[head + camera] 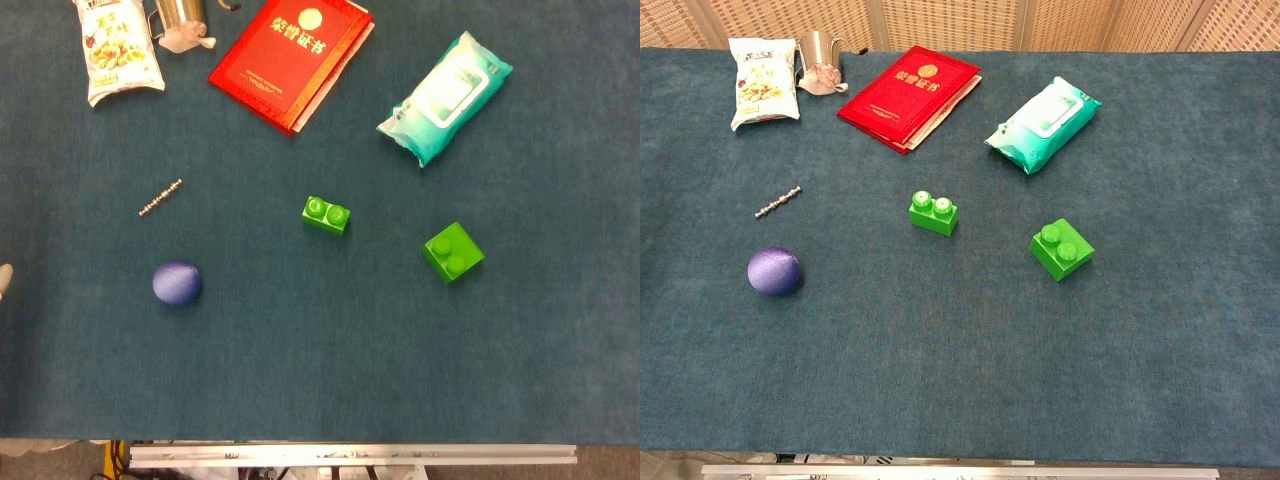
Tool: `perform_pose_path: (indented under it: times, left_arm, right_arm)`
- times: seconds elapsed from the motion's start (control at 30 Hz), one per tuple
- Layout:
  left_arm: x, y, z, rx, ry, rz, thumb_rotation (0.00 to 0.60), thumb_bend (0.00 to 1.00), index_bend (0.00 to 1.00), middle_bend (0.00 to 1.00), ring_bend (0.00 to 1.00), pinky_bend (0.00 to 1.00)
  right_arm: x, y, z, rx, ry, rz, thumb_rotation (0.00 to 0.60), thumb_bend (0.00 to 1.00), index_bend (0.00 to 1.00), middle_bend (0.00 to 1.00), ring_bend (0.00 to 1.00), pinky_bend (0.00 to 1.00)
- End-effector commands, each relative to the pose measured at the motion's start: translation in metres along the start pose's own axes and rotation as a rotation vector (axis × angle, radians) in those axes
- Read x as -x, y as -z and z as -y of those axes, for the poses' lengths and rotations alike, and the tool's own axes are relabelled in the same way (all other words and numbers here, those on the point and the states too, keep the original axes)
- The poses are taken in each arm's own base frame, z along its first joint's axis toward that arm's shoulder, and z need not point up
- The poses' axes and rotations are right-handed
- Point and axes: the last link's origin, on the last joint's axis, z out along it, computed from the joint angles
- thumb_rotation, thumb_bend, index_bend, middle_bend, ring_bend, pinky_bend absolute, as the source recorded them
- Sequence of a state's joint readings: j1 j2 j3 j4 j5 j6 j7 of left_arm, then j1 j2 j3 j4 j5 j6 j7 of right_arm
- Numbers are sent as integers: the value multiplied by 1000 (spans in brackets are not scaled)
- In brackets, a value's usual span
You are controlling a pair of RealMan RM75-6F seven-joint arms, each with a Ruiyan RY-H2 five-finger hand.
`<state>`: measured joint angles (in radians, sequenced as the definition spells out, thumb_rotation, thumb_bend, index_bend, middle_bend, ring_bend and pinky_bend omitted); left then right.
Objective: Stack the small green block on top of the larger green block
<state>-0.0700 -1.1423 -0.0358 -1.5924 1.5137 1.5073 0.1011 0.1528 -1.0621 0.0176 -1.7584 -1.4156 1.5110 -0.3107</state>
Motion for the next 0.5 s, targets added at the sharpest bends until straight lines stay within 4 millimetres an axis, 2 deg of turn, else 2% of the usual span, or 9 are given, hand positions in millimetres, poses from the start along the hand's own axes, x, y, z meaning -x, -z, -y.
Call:
perform_pose_path:
  times: [0.03, 0.33, 0.5]
  left_arm:
    - [0, 0, 0, -3, -1, 5, 600, 218, 50, 124, 112, 128]
    - [0, 1, -1, -3, -1, 6, 600, 219, 50, 124, 113, 128]
    - [0, 2, -1, -4, 3, 12, 600, 218, 50, 124, 112, 128]
  right_arm:
    - [3, 0, 0, -3, 2, 13, 600, 26, 439, 455, 379, 462]
    - [2, -1, 2, -22, -7, 20, 600, 26, 439, 455, 380, 462]
    - [-4, -3, 14, -82, -33, 29, 600, 26, 439, 455, 379, 461]
